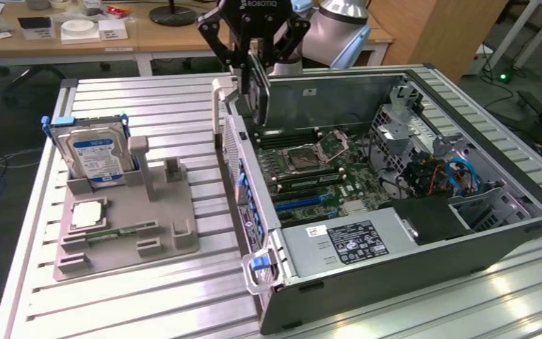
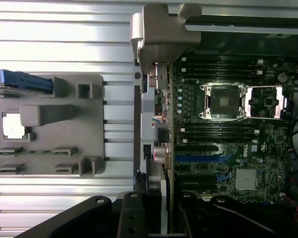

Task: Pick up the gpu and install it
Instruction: 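Pick up the gpu and move the gpu toward the slot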

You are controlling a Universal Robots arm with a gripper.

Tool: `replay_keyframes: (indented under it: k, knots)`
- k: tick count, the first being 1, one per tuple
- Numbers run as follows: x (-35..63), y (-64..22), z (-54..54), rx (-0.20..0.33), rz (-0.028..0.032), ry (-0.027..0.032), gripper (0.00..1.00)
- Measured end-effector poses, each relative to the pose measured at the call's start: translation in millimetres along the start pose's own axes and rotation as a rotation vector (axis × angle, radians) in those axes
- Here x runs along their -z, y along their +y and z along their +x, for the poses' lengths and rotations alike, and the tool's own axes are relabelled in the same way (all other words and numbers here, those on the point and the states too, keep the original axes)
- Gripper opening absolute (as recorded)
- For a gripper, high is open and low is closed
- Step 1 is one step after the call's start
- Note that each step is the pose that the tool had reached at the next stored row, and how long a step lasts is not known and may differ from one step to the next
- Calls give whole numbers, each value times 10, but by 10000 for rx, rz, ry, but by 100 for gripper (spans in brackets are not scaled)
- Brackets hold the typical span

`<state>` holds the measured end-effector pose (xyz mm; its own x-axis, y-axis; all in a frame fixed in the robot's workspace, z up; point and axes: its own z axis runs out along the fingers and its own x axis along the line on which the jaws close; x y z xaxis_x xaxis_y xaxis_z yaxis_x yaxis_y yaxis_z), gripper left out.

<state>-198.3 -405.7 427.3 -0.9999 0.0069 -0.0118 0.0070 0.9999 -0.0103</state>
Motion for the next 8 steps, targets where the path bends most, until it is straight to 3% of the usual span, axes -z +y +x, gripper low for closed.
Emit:
replay_keyframes:
  k: [8]
  knots:
    - [-2, 1, -185, 0, 0, 0, 28]
